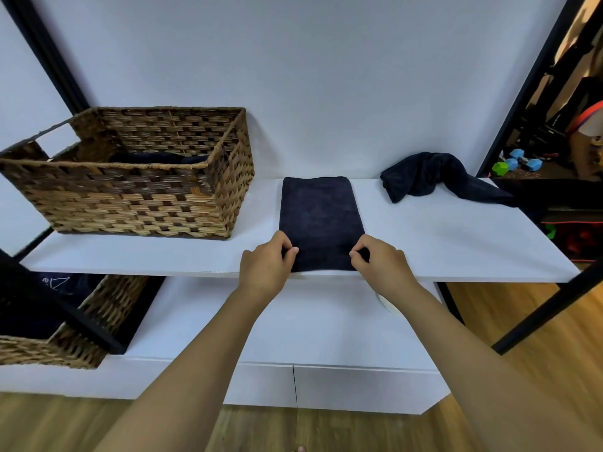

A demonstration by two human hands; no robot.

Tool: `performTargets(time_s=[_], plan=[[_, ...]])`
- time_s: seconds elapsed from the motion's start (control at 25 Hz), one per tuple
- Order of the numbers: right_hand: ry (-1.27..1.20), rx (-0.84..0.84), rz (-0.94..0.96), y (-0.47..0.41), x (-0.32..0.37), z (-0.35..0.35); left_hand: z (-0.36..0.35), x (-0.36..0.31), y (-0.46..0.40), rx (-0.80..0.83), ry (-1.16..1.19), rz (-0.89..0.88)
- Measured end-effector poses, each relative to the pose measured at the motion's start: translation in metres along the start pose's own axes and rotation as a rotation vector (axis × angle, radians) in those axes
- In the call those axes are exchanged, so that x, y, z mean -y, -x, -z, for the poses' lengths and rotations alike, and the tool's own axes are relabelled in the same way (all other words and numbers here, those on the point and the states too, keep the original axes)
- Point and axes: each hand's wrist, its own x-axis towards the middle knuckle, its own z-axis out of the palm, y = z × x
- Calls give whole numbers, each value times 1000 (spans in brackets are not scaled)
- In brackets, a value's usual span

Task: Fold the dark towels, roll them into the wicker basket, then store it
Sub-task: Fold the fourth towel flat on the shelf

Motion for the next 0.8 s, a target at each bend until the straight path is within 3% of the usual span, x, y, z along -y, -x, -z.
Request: performTargets(time_s=[0.12, 0.2, 0.28, 0.32, 0.48, 0.56, 0.64, 0.8], plan=[[21, 22, 7, -2, 1, 1, -1, 0, 5, -231, -154, -94], [21, 48, -6, -6, 2, 4, -5, -6, 18, -439, -168, -377], [38, 30, -18, -11, 1, 4, -21, -18, 33, -424, -149, -661], [80, 11, -17, -10, 1, 1, -32, -21, 38, -376, -165, -718], [235, -98, 3, -5, 7, -5, -65, -14, 41, -269, -204, -582], [263, -273, 243, 2, 14, -12, -67, -11, 38, -270, -139, -552], [237, -301, 507, 17, 18, -31, -67, -12, 35, -257, -32, -562], [165, -290, 461, 37, 0, -51, -55, -2, 24, -243, 46, -592]])
